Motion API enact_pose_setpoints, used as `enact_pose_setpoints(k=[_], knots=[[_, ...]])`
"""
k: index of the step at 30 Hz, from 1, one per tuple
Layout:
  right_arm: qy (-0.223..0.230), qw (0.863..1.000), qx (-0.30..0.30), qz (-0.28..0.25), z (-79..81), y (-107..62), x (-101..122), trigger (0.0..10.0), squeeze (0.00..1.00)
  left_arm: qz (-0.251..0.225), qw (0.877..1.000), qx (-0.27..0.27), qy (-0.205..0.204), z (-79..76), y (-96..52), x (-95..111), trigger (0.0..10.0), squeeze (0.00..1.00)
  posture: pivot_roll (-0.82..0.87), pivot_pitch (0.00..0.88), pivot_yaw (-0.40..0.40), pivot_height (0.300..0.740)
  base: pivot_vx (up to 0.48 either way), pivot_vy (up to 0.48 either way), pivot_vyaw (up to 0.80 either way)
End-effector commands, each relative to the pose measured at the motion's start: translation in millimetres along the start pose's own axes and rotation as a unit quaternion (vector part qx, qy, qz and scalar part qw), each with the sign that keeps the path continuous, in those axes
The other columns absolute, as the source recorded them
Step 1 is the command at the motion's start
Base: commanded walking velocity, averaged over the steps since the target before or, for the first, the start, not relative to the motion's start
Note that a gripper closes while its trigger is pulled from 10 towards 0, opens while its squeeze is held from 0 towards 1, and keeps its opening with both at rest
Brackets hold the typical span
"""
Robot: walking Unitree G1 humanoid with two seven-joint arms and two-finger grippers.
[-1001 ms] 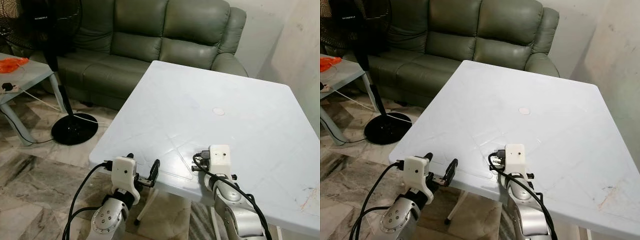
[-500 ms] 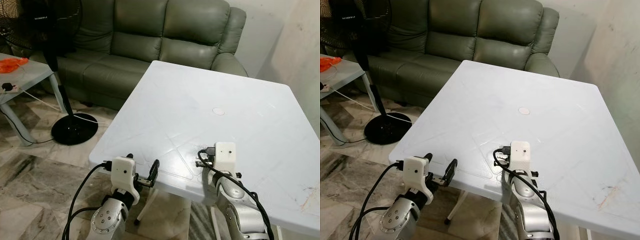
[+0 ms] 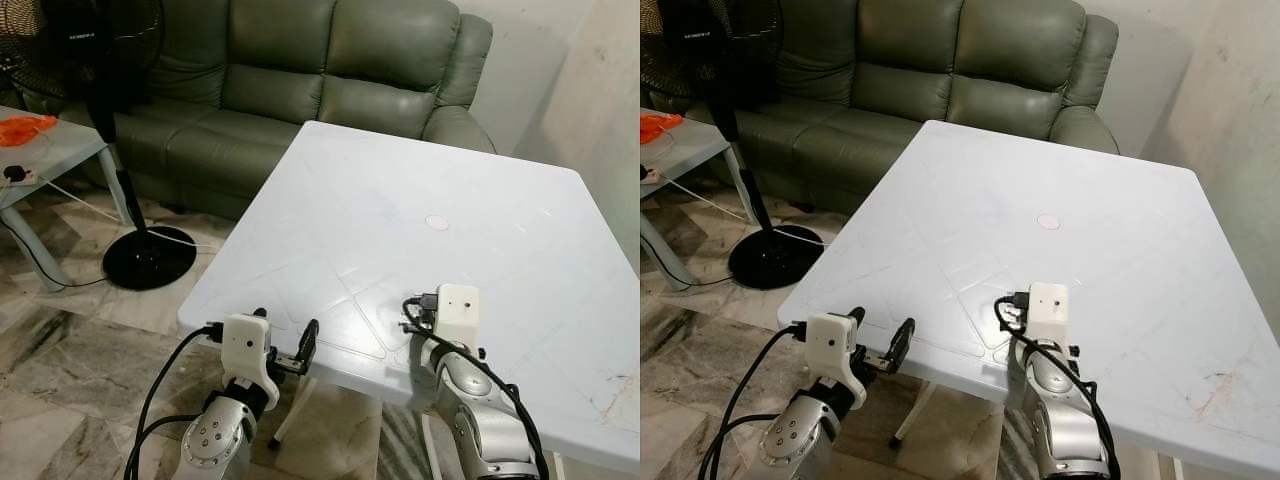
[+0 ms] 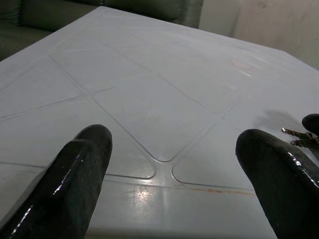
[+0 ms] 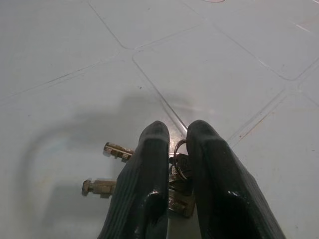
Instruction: Hang keys on a hook
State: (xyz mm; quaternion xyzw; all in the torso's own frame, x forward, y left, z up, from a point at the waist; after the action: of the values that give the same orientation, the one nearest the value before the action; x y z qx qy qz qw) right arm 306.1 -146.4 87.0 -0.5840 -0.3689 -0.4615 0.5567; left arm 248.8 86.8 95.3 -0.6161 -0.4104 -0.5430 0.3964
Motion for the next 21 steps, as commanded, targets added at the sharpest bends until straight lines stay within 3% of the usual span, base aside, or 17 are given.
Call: enact_pose_setpoints(k=[1, 21], knots=[[0.003, 1.000, 0.001, -0.002, -0.6, 1.5, 1, 10.0, 0.00, -0.013, 1.000, -0.017, 0.014, -4.6, 2.0, 8, 10.0, 0.00, 0.07, 0.046, -0.097, 0.740, 0.000, 0.000, 0.00], [0.011, 1.000, 0.002, -0.021, -5.9, 0.0, 4, 10.0, 0.00, -0.019, 0.997, -0.072, 0.035, -15.4, 11.4, 16, 10.0, 0.00, 0.05, 0.056, -0.082, 0.740, 0.000, 0.000, 0.00]])
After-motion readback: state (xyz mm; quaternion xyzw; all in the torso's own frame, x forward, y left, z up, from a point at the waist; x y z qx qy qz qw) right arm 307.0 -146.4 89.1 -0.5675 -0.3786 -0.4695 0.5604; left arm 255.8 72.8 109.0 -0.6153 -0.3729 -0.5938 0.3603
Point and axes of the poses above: a point about 5 cm out from each wrist's last joint towards the gripper, its own y axis pointing out of the wrist towards the gripper, its own x axis along the axis of the wrist's last joint, z = x × y, the point moved 1 cm from there along y, pointing out of the wrist towards the gripper, and after that the axes turned 3 degrees about y, right-handed, at the moved point
